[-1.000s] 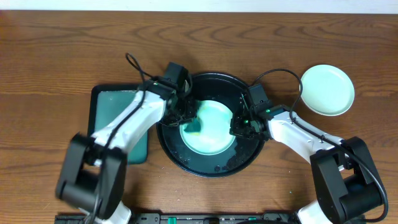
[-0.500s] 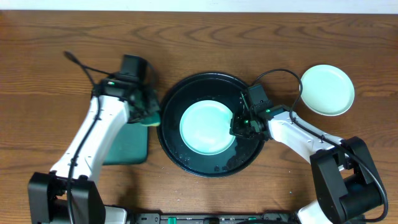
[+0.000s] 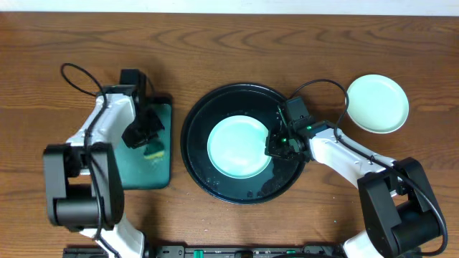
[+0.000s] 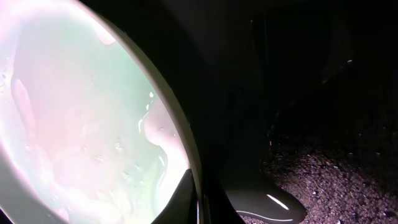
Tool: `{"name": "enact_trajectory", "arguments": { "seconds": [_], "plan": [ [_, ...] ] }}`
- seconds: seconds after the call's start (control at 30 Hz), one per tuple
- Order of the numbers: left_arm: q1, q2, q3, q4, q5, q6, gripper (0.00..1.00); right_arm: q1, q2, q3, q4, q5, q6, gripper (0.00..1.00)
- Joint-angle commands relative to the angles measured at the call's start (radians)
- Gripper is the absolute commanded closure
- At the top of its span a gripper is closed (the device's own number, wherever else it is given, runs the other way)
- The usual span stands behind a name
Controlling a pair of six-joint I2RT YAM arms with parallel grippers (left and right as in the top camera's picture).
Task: Clean dirty plates on tray and stack at the side
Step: 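Return the sponge to the basin with the left gripper and withdraw, then lift the green plate upright off the tray with the right gripper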
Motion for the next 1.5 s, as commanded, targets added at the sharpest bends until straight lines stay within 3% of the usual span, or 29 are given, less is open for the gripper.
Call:
{"name": "enact_trajectory", "arguments": {
  "seconds": [0.0, 0.07, 0.13, 0.17, 0.43, 0.5, 0.83, 1.17, 1.47],
  "plan": [
    [0.001, 0.010, 0.012, 0.011, -0.005, 0.018, 0.68, 0.018, 0.048, -0.021, -0.008, 0.035, -0.013, 0.98],
    [0.001, 0.006, 0.013, 0.011, -0.001, 0.018, 0.41, 0.018, 0.048, -0.021, -0.008, 0.035, -0.013, 0.99],
    [0.001, 0.002, 0.013, 0.010, -0.001, 0.018, 0.28, 0.018, 0.048, -0.021, -0.008, 0.035, -0.013, 0.98],
    [0.001, -0.004, 0.013, 0.008, -0.001, 0.018, 0.27, 0.018, 0.048, -0.021, -0.008, 0.035, -0.013, 0.98],
    [-0.012, -0.254, 0.013, -0.031, 0.000, 0.005, 0.25, 0.018, 0.048, -0.021, 0.000, 0.003, -0.013, 0.98],
    [-0.019, -0.346, 0.013, -0.053, 0.009, 0.002, 0.19, 0.018, 0.048, -0.020, 0.010, -0.058, -0.011, 0.98],
    [-0.079, -0.681, 0.013, -0.162, 0.018, 0.002, 0.18, -0.029, 0.048, -0.020, 0.015, -0.374, 0.025, 0.99],
    [-0.104, -0.716, 0.013, -0.217, 0.018, -0.006, 0.18, -0.100, 0.048, -0.020, 0.080, -0.687, -0.051, 0.98],
    [-0.105, -0.700, 0.011, -0.218, 0.022, -0.021, 0.18, -0.128, 0.048, -0.020, 0.264, -0.694, -0.078, 0.99]
  ]
}}
